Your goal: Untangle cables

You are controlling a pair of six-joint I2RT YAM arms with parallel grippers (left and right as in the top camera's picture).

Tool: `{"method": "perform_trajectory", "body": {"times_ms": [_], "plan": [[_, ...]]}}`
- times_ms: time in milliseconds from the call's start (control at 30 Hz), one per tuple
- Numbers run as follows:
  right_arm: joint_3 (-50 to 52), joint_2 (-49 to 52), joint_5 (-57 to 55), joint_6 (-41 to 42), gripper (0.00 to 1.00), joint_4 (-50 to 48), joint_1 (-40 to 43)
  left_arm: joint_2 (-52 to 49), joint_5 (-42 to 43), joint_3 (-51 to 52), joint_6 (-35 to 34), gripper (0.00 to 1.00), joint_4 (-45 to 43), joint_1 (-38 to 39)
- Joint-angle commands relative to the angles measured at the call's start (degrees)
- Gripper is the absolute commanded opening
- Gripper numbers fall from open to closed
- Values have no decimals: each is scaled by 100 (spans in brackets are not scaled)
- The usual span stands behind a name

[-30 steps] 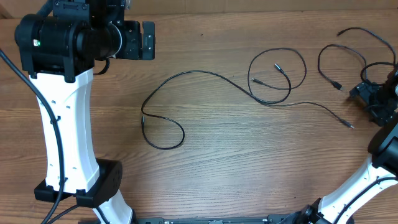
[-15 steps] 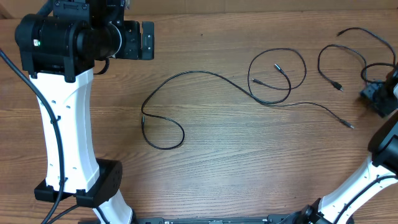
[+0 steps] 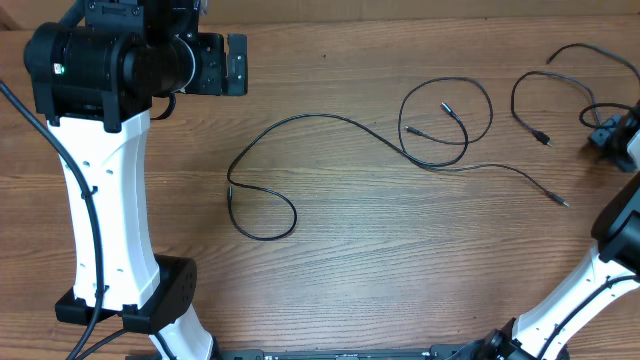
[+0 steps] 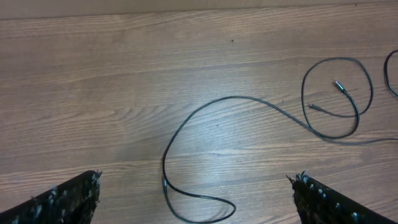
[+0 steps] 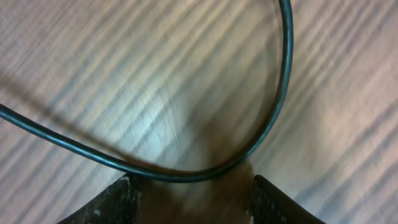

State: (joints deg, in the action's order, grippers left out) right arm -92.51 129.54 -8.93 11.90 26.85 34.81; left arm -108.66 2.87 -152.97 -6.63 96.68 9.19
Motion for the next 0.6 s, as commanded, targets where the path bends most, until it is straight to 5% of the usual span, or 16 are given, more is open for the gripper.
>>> {"method": "perform_trajectory", "body": {"times_ms": [0, 433, 567], "plan": [[138, 269, 151, -249, 56, -337, 13, -59, -52, 26, -133, 100, 9, 28], [138, 527, 385, -754, 63, -1493, 13, -72, -50, 26, -267, 100, 7, 28], [-170, 503, 409, -745, 86, -837, -11, -72, -55, 26, -264, 100, -17, 28]]}}
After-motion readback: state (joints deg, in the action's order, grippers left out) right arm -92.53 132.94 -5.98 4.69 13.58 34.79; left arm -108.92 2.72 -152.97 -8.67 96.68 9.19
